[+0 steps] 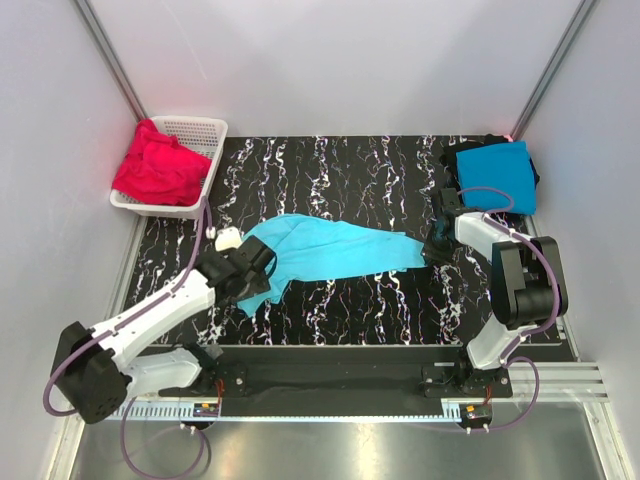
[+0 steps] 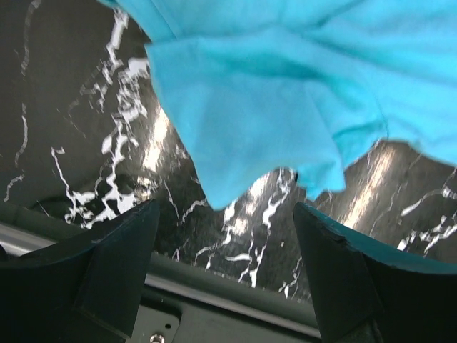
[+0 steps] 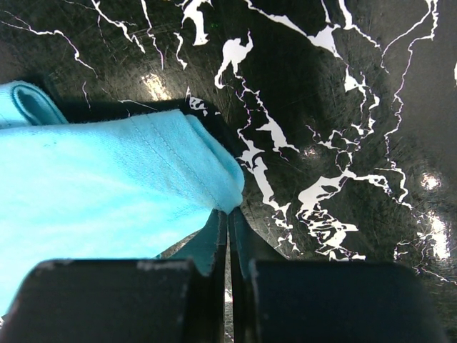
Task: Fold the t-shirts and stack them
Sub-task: Flatten the tshirt out
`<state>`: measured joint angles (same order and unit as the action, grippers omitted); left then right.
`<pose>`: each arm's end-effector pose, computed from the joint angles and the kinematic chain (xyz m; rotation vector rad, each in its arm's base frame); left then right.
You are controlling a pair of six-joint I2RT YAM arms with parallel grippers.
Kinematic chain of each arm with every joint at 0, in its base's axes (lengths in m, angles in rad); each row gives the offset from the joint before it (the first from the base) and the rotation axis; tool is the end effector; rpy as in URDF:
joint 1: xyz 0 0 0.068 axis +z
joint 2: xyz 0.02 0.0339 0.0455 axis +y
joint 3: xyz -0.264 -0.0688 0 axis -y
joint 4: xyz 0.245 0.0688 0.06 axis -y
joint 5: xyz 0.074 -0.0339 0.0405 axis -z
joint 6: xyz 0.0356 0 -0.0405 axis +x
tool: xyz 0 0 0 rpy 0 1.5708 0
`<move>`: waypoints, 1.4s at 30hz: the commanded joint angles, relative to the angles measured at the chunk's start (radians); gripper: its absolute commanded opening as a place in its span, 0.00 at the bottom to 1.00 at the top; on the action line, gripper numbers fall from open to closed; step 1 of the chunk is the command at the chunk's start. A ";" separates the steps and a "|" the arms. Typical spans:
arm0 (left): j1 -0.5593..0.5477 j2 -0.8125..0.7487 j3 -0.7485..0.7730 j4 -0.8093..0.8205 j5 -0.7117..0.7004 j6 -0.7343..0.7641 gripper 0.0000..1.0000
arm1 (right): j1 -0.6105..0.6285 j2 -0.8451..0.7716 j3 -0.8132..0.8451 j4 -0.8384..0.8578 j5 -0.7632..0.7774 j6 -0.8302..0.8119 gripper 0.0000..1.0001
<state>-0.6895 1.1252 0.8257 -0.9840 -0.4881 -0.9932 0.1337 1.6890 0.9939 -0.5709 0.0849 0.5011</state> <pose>0.1556 -0.1066 0.2356 -0.4834 2.5431 0.1503 0.3082 0.0384 0.1604 0.5343 2.7749 0.0214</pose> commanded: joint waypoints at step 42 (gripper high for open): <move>-0.096 0.165 -0.163 0.206 -0.092 -0.206 0.55 | 0.000 0.018 0.006 0.005 -0.001 -0.015 0.00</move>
<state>-0.7864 1.2827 0.6487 -0.7723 -0.5236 -1.1824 0.1337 1.6958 0.9939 -0.5686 0.0841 0.5007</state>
